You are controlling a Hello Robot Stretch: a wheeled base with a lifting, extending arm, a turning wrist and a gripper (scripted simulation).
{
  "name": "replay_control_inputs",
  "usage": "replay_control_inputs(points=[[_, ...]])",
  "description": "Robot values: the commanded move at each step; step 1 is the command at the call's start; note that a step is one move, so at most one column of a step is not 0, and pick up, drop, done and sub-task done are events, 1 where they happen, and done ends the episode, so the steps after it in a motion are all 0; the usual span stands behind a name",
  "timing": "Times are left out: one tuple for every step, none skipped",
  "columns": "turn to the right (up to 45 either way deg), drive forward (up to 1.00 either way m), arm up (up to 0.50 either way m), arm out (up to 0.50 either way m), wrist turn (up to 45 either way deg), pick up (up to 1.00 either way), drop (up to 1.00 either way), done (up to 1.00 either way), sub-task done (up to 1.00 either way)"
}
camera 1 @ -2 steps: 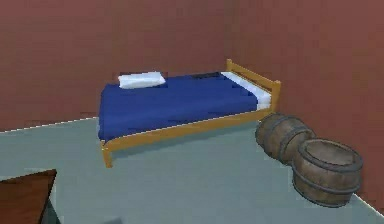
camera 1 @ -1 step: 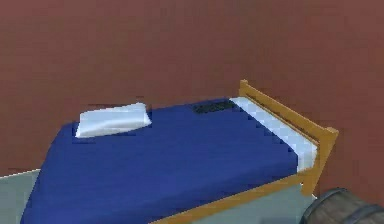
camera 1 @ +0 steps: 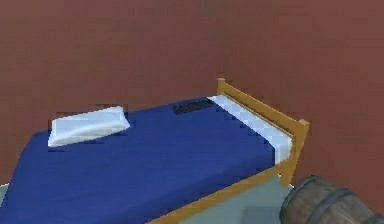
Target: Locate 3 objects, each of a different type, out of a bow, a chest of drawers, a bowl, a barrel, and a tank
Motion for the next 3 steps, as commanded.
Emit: replay_control_inputs(points=[[0.0, 0.4, 0.0, 0.0, 0.0, 0.0, 0.0, 0.0, 0.0], [45.0, 0.0, 0.0, 0.0, 0.0, 0.0, 0.0, 0.0, 0.0], [33.0, 0.0, 0.0, 0.0, 0.0, 0.0, 0.0, 0.0, 0.0]])
